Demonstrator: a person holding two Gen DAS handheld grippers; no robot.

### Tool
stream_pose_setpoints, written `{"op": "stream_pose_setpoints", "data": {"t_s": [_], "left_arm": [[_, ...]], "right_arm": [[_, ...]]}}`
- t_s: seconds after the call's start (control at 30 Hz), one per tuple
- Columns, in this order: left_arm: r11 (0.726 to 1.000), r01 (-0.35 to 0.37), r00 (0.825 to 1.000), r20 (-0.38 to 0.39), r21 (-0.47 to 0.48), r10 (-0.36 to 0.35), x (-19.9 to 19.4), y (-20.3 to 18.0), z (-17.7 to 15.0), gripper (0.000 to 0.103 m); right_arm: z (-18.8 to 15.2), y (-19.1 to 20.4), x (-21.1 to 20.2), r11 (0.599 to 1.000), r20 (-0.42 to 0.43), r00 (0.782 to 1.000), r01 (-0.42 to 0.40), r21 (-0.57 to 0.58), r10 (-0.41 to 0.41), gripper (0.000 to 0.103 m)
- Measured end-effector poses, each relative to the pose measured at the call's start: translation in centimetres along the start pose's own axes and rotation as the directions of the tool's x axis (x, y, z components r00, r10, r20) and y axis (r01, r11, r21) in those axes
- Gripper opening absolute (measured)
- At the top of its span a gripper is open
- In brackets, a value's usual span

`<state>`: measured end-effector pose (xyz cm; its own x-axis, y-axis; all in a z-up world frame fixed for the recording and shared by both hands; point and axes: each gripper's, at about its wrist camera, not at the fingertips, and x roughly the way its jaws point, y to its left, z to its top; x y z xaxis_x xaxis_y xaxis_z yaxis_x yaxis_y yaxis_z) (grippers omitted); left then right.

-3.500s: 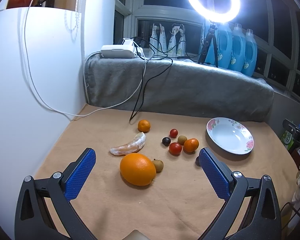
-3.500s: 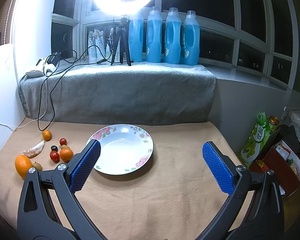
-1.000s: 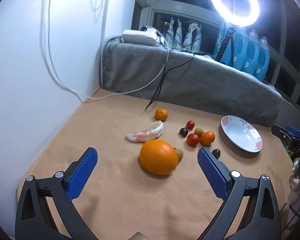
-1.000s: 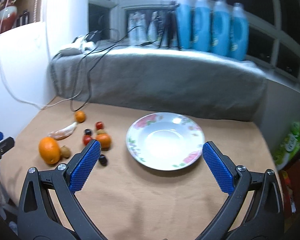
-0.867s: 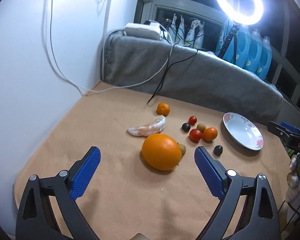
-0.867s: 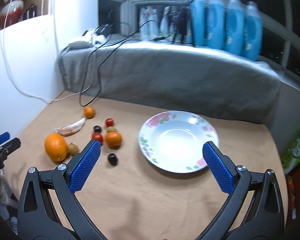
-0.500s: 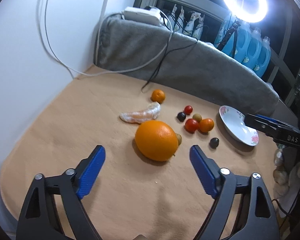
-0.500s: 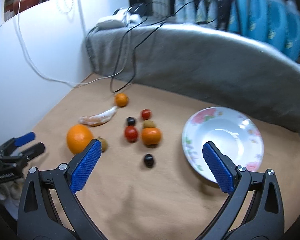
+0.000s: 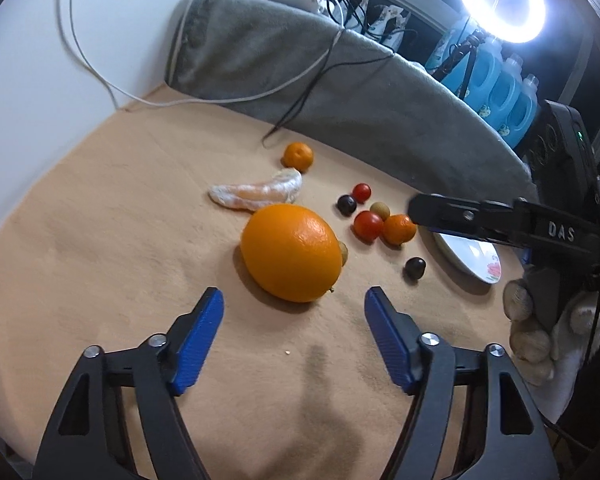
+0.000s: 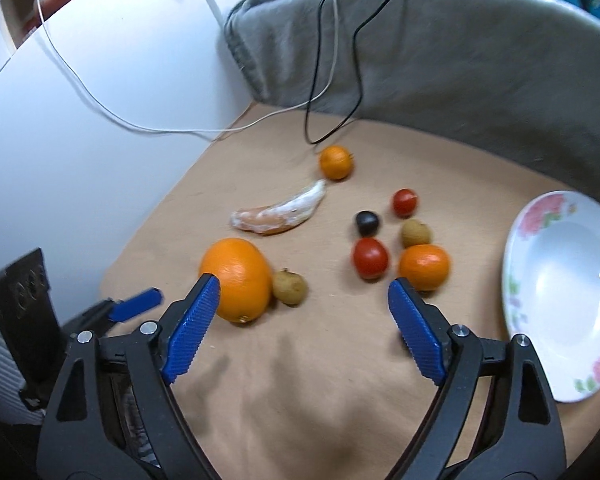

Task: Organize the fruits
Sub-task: 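Move the right tool to the large orange and close around it, then lift the large orange with the right tool and carry it to the plate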

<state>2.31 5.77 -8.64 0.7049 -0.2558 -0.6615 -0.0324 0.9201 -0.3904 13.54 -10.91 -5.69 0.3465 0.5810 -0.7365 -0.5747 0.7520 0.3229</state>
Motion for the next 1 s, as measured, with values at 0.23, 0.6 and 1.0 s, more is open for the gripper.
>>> {"op": "stream_pose_setpoints", "data": {"t_s": [0.23,0.6,1.0], "left_arm": [[0.998,0.052,0.998,-0.033,-0.035,-0.053,1.5,0.5,0.2,0.064],[0.994,0.087,0.995,-0.051,-0.071,-0.091,2.3,1.0,0.5,0.056],[0.992,0.099,0.992,-0.067,-0.076,-0.104,3.0,1.1,0.2,0.053]], "right_arm": [[1.5,0.9,2.3,0.994,-0.079,0.991,-0.110,0.002,0.110,0.069],[2.5,2.7,5.6,0.984,-0.162,0.973,-0.174,-0.039,0.165,0.068],[2.8,3.8,7.3,0.978,-0.214,0.960,-0.197,-0.064,0.180,0.068]]}}
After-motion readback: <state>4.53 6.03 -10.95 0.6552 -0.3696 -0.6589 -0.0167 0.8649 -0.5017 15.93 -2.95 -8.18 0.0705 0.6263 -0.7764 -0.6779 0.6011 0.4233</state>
